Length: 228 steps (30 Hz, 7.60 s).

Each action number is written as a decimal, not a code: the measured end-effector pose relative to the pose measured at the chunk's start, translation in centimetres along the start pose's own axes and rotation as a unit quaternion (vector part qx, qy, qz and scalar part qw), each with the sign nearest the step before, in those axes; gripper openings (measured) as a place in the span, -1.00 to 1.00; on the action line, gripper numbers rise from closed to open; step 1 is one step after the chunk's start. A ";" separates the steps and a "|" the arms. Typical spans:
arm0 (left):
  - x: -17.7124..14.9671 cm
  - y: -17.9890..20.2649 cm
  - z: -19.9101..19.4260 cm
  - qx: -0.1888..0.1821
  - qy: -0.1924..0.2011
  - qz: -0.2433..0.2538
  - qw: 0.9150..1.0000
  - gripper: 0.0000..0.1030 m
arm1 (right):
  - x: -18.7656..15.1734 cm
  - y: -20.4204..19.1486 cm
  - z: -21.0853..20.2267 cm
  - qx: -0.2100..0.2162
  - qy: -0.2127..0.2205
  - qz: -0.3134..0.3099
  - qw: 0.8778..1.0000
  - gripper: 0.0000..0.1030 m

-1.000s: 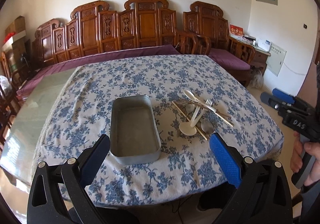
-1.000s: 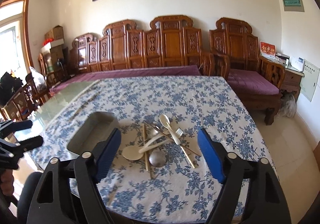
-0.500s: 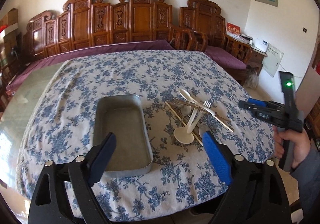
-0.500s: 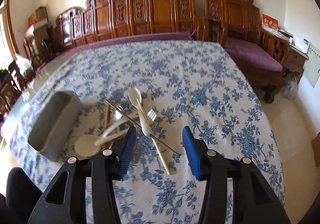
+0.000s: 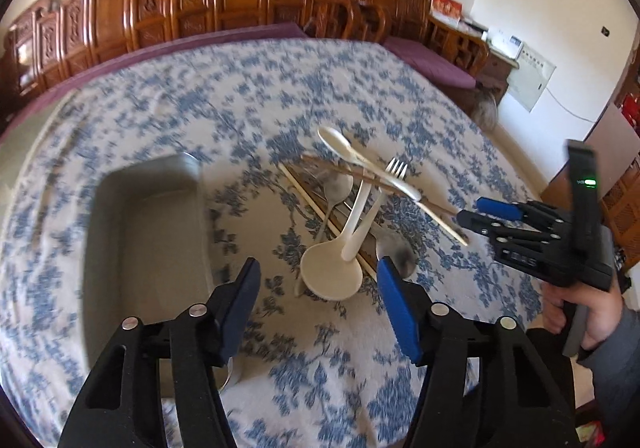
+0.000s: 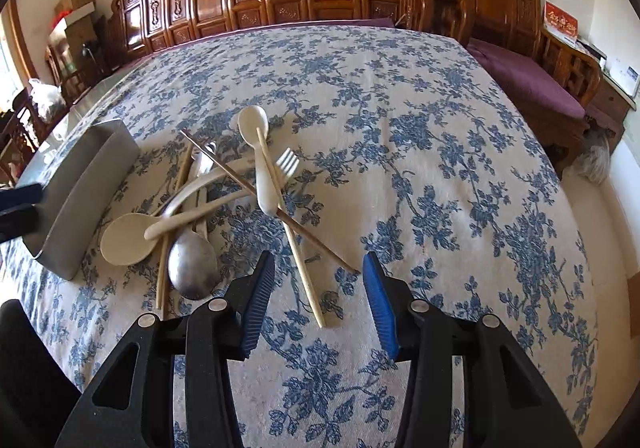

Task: Organize utensils
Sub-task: 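Lower the left tool onto the white plastic ladle and close on its handle, then lower the right tool onto the white plastic spoon and close on it, then carry the ladle into the grey tray with the left tool while the right tool carries the spoon there, then open both tools to release the ladle and spoon into the tray, then grasp a wooden chopstick with the right tool and lift it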

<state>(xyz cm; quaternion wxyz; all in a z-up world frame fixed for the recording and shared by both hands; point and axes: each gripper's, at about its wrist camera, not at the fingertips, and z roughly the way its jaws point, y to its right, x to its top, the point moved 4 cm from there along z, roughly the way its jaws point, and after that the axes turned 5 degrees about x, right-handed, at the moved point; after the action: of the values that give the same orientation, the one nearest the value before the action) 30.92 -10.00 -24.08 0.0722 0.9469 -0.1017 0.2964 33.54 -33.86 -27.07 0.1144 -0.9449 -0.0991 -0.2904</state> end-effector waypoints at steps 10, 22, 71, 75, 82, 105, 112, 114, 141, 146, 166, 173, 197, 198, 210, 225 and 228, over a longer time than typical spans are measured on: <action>0.7 0.3 6.6 0.009 -0.063 0.003 0.998 -0.31 | 0.6 -0.6 -0.3 0.010 0.001 -0.003 1.000 -0.06; -0.7 -0.4 7.7 -0.011 -0.091 -0.016 0.996 -0.80 | 0.9 -1.9 -0.8 0.018 0.006 -0.015 1.000 -0.06; 0.7 -6.7 -0.8 0.011 0.060 -0.082 0.995 -0.95 | 10.2 -4.3 11.5 0.003 -0.076 -0.065 0.995 -0.68; 0.8 -6.8 -1.0 0.011 0.063 -0.081 0.995 -0.95 | 9.7 -5.4 12.2 -0.004 -0.091 -0.094 0.991 -0.73; 1.0 -7.0 -1.4 0.013 0.068 -0.082 0.994 -0.95 | 9.5 -5.6 11.5 -0.007 -0.080 -0.101 0.992 -0.83; -2.3 -15.6 -3.5 0.148 0.051 -0.142 0.977 -0.95 | 8.6 -13.3 2.0 0.065 -0.003 -0.116 0.991 -0.83; -2.9 -16.0 -1.9 0.154 0.031 -0.143 0.977 -0.95 | 7.9 -16.2 2.0 0.086 -0.006 -0.127 0.988 -0.83; -3.0 -15.8 -1.5 0.152 0.026 -0.139 0.978 -0.95 | 7.9 -16.9 2.0 0.090 -0.007 -0.131 0.987 -0.83; -2.9 -16.1 -4.5 0.121 0.053 -0.141 0.981 -0.69 | 8.0 -21.9 1.4 0.125 -0.001 -0.135 0.983 -0.83; -2.4 -17.6 -6.1 0.116 0.067 -0.142 0.981 -0.69 | 7.6 -24.6 2.6 0.141 -0.009 -0.132 0.981 -0.83; -2.5 -19.4 -6.3 0.124 0.065 -0.138 0.981 -0.68 | 6.6 -28.9 8.5 0.170 -0.059 -0.098 0.979 -0.81; -2.1 -18.2 -6.2 0.109 0.071 -0.132 0.983 -0.49 | 7.2 -25.2 5.3 0.148 -0.024 -0.101 0.984 -0.81; -0.4 -8.2 -3.0 0.044 0.066 -0.059 0.995 0.13 | 5.4 -5.8 4.0 -0.014 -0.037 -0.090 0.995 -0.53; -0.4 -7.8 -2.9 0.043 0.066 -0.055 0.995 0.13 | 5.5 -5.7 4.5 -0.014 -0.042 -0.094 0.995 -0.53; -0.3 -5.8 -1.8 0.032 0.056 -0.035 0.997 0.13 | 6.6 -5.6 9.6 -0.010 -0.099 -0.109 0.989 -0.53; -0.3 -5.2 -1.8 0.031 0.055 -0.028 0.998 0.13 | 8.0 -4.6 9.1 0.006 -0.090 -0.095 0.991 -0.88; -0.4 -5.0 -1.7 0.031 0.054 -0.026 0.998 0.13 | 8.6 -4.7 8.1 0.003 -0.072 -0.102 0.992 -0.89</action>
<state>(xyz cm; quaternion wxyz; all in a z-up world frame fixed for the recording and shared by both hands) 30.87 -4.72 -23.28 0.0560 0.9335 -0.0636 0.3483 43.58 -26.13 -27.90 0.0799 -0.9479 -0.2040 -0.2312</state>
